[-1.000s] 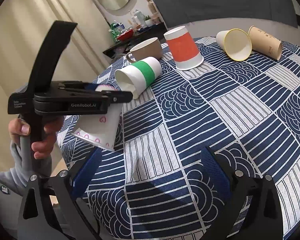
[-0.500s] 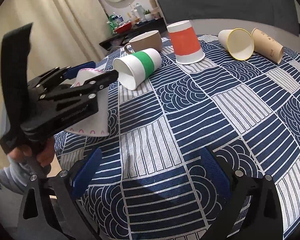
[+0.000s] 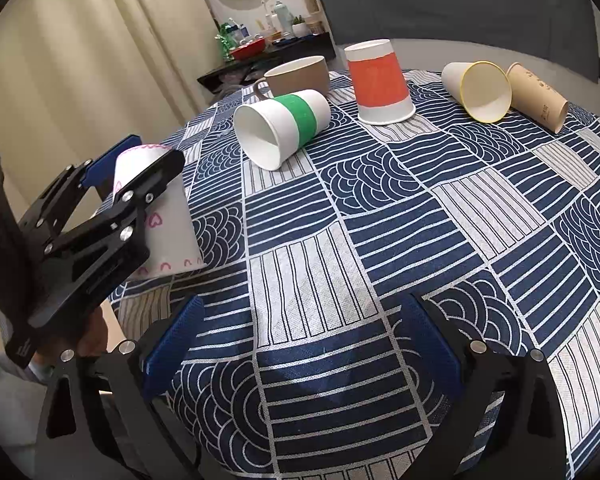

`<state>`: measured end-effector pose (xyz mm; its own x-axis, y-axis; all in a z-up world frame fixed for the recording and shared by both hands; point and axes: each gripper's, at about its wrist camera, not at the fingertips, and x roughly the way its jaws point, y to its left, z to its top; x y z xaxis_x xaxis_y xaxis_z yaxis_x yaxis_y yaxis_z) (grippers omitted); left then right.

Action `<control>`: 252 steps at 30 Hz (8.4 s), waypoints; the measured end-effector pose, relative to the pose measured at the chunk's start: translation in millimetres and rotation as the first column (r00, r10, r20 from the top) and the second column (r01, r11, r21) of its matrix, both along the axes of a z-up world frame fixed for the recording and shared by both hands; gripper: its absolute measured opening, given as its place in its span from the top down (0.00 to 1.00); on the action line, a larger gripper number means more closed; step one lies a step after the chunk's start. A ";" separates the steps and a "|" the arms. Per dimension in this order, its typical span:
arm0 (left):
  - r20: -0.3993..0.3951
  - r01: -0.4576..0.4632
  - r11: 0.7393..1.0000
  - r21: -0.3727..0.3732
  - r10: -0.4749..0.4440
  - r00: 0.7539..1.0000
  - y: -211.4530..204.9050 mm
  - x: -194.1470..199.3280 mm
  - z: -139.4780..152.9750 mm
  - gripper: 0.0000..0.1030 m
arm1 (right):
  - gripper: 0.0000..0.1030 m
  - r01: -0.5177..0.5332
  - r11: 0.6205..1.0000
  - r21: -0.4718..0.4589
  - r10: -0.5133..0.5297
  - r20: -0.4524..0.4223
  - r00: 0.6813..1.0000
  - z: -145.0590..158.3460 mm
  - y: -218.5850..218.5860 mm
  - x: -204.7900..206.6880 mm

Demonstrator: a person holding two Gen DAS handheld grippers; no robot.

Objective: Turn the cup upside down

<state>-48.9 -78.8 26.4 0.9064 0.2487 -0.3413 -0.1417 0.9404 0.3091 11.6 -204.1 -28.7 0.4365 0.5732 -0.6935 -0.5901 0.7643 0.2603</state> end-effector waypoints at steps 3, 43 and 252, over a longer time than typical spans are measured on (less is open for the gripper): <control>0.009 -0.003 1.000 0.008 0.003 1.000 1.1 -8.4 -2.3 0.35 | 0.08 0.003 1.000 -0.015 -0.003 0.004 1.000 0.1 2.9 -3.0; 0.037 0.261 0.951 -0.168 -0.258 0.965 21.2 -53.2 4.6 0.10 | 0.08 -0.117 0.990 -0.078 0.133 0.248 0.960 -10.6 38.4 -67.1; -0.224 0.252 0.901 -0.353 -0.343 0.913 -8.2 81.5 -16.1 0.06 | 0.11 0.444 0.896 -0.026 -0.427 0.234 0.874 3.8 -61.3 13.9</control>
